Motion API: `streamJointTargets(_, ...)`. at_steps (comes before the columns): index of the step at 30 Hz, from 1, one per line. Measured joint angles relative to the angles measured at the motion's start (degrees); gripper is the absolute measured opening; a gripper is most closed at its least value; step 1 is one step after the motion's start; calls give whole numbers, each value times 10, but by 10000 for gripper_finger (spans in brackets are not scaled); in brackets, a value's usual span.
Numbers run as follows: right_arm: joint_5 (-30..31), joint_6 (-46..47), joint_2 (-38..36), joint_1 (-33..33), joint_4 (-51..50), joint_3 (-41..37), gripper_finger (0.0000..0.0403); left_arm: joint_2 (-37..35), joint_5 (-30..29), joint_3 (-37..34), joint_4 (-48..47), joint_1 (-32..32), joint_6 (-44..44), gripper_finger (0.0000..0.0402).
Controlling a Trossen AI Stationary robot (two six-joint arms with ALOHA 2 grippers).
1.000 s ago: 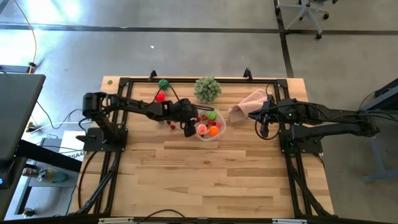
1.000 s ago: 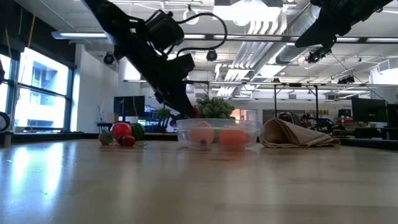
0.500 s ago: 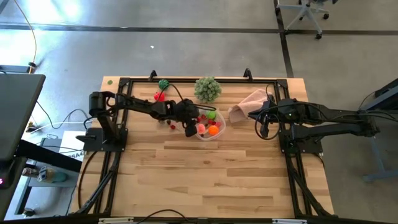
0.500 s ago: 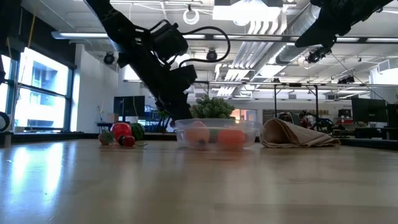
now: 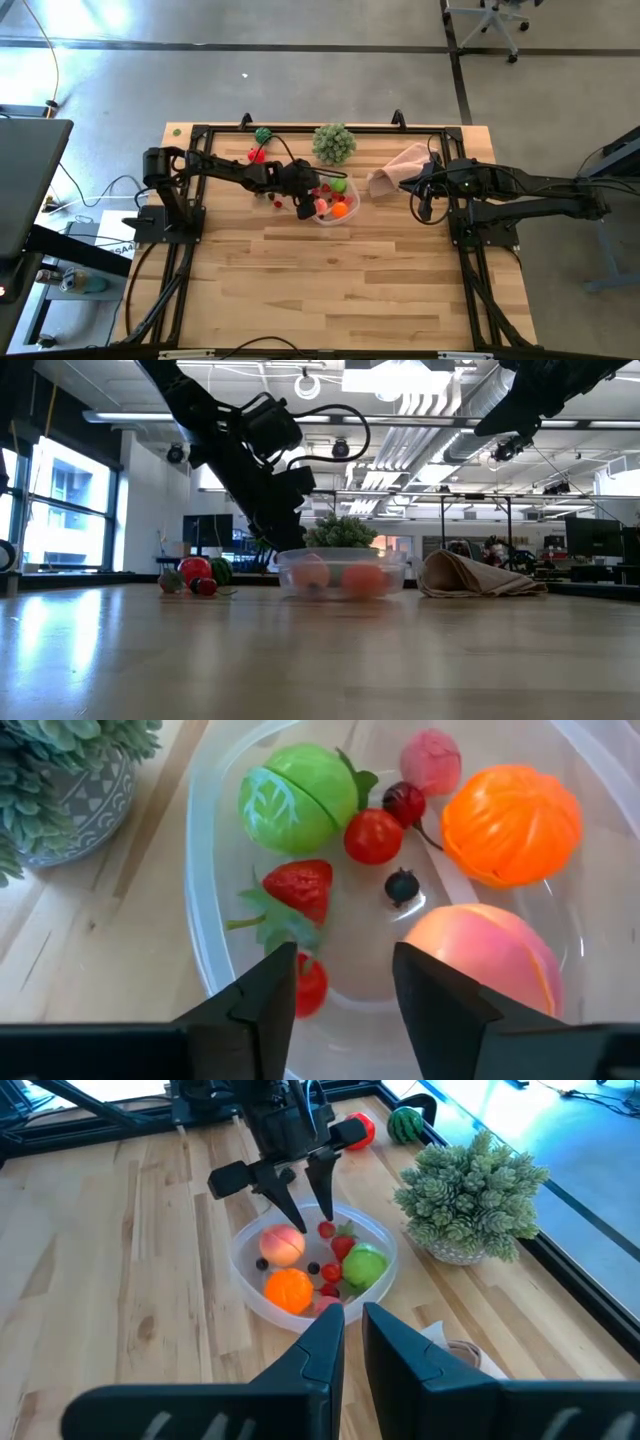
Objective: Pick and placing Produce into tupperware
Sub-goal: Put the cherry into the container
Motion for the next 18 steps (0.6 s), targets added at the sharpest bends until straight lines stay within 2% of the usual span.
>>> streamJointTargets(12, -2, 0, 0, 0, 0, 0, 30, -2, -12, 0, 17, -1, 0, 148)
streamJointTargets(18, -1, 0, 0, 0, 0, 0, 30, -34, -15, 0, 8, -7, -1, 143)
